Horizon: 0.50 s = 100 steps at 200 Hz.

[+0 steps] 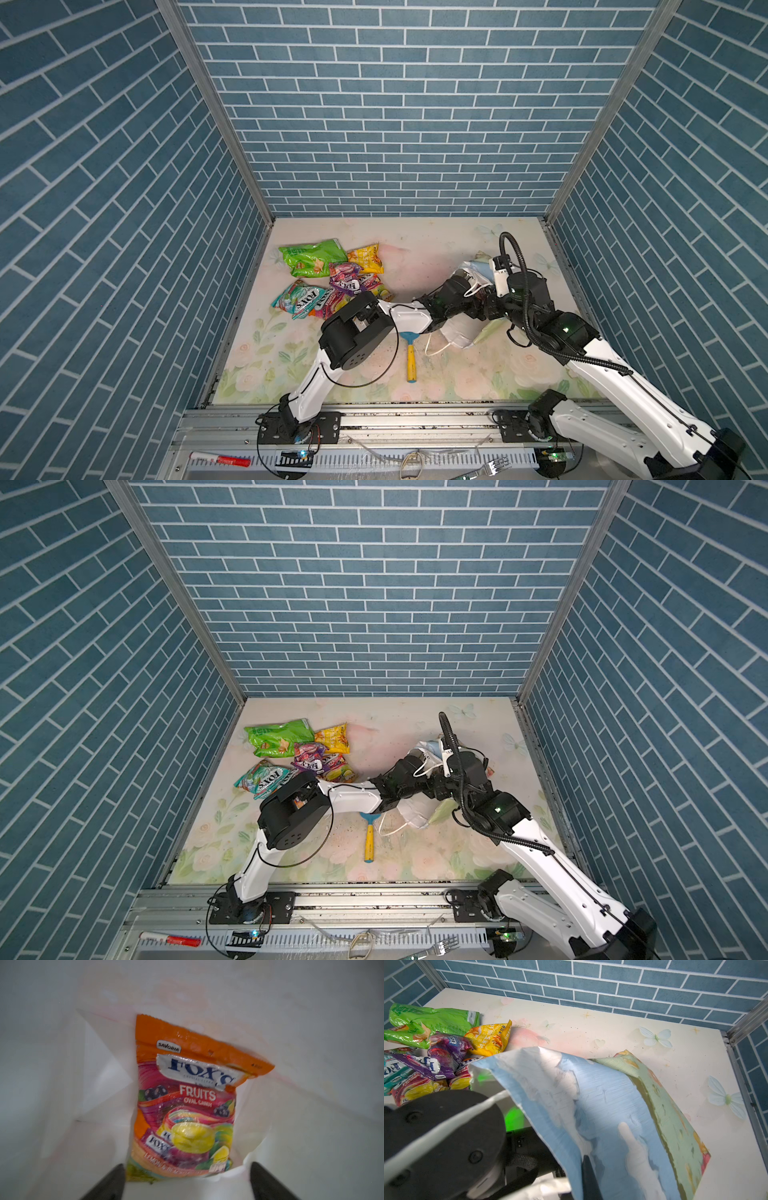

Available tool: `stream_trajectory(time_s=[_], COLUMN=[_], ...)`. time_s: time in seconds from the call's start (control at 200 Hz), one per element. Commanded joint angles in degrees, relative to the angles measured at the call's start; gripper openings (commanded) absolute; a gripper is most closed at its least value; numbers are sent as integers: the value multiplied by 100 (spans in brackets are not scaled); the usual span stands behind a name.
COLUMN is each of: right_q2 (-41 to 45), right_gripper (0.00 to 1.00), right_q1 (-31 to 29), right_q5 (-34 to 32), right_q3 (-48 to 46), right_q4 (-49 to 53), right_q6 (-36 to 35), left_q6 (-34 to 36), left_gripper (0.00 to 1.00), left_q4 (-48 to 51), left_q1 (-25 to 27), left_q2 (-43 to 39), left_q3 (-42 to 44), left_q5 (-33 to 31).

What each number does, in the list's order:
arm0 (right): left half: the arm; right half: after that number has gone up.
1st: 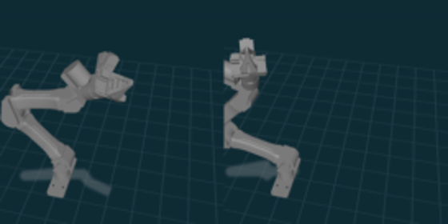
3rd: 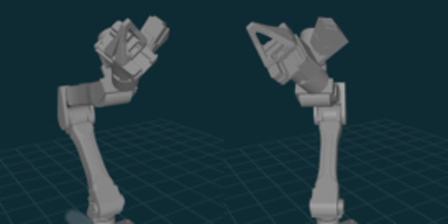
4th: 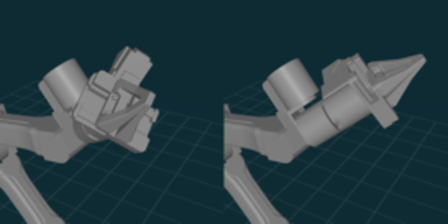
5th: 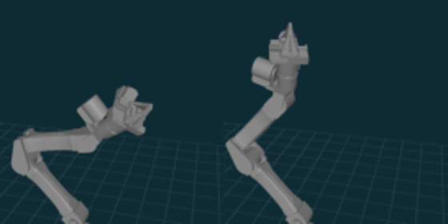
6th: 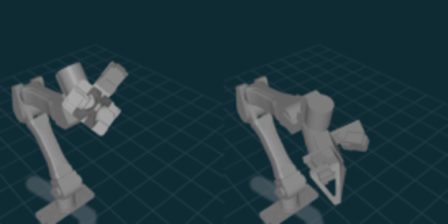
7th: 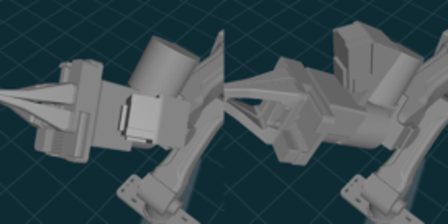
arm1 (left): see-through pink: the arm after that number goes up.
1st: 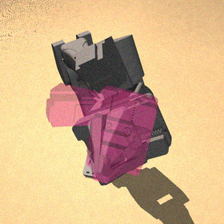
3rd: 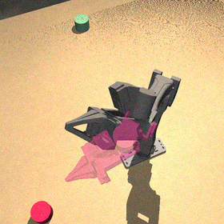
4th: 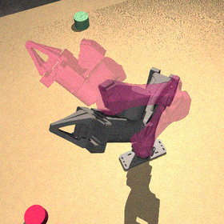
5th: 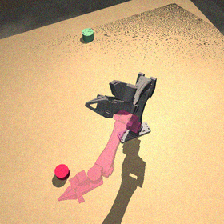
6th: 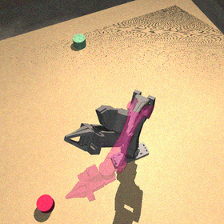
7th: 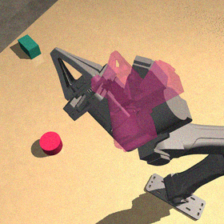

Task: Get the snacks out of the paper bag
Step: 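Position the left fingers around the orange Fox's bag while the right steadies the paper bag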

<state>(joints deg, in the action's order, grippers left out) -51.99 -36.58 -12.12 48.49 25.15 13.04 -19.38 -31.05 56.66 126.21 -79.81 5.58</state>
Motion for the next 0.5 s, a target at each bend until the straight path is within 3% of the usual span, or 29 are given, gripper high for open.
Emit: stream_trajectory(time_s=[0.0,0.42,0.495], right_q2=[-124,-101,3], right_gripper=[0,0,0], right_q1=[34,70,96], right_q5=[365,961,987], right_q3=[-95,-179,-208], right_q4=[-199,-616,-647], right_q6=[-139,-113,-91], left_q6=[-133,-650,-612], left_gripper=[99,100,93], left_q4=[-815,818,855], left_q1=[46,-18,-41], left_q2=[220,1303,1312], left_q3=[-38,-1790,-1831], left_q5=[187,-672,-707])
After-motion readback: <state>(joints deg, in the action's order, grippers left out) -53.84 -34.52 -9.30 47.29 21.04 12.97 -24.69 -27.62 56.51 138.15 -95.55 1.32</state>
